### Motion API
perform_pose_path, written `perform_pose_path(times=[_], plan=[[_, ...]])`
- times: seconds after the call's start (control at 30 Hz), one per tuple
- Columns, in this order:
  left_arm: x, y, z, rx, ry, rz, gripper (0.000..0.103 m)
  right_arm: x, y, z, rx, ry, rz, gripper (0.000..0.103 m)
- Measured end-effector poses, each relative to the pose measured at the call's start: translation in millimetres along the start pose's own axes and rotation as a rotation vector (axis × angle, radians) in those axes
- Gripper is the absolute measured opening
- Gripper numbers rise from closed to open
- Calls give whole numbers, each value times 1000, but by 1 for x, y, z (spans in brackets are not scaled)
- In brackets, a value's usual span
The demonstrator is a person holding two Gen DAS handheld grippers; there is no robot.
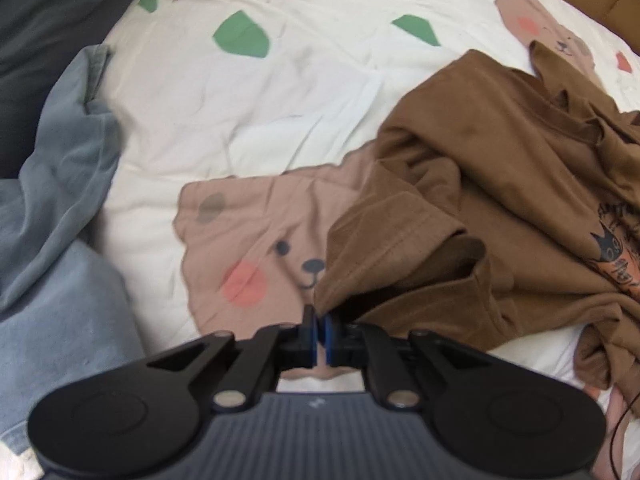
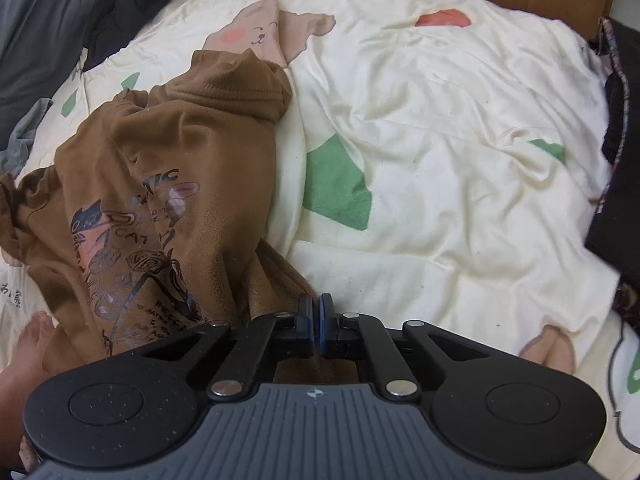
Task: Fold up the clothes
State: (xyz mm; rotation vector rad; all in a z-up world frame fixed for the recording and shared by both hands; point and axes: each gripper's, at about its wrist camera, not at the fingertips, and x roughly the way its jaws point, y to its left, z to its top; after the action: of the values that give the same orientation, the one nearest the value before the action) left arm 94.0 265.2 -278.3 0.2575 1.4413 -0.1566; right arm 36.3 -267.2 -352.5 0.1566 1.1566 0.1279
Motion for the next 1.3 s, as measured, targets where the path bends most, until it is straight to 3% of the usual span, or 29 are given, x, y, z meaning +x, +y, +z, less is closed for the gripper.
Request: perform_pose_path(times=[0.5, 0.63, 0.77, 1.13, 1.17, 1.27, 1.3], plan=[[1, 53, -24, -75, 70, 95, 3, -27, -23, -27, 147, 69, -127, 0], [-2, 53, -28, -47, 94, 62, 4, -28, -30, -30, 186, 100, -143, 0], [-14, 48, -32, 14, 108, 12, 21, -41, -29, -15, 154, 33, -88, 3], [-37, 53, -22, 12, 69, -2, 20, -39, -7, 48, -104, -138, -34, 5], [-38, 53, -21, 12, 64, -2, 20, -36, -5, 52, -131, -147, -38, 7], [-43, 54, -17, 13, 48, -3, 20, -27, -1, 62, -199, -176, -52, 33], [-44, 54, -16, 14, 43, -3, 20, -25, 0, 64, -222, -188, -50, 34]])
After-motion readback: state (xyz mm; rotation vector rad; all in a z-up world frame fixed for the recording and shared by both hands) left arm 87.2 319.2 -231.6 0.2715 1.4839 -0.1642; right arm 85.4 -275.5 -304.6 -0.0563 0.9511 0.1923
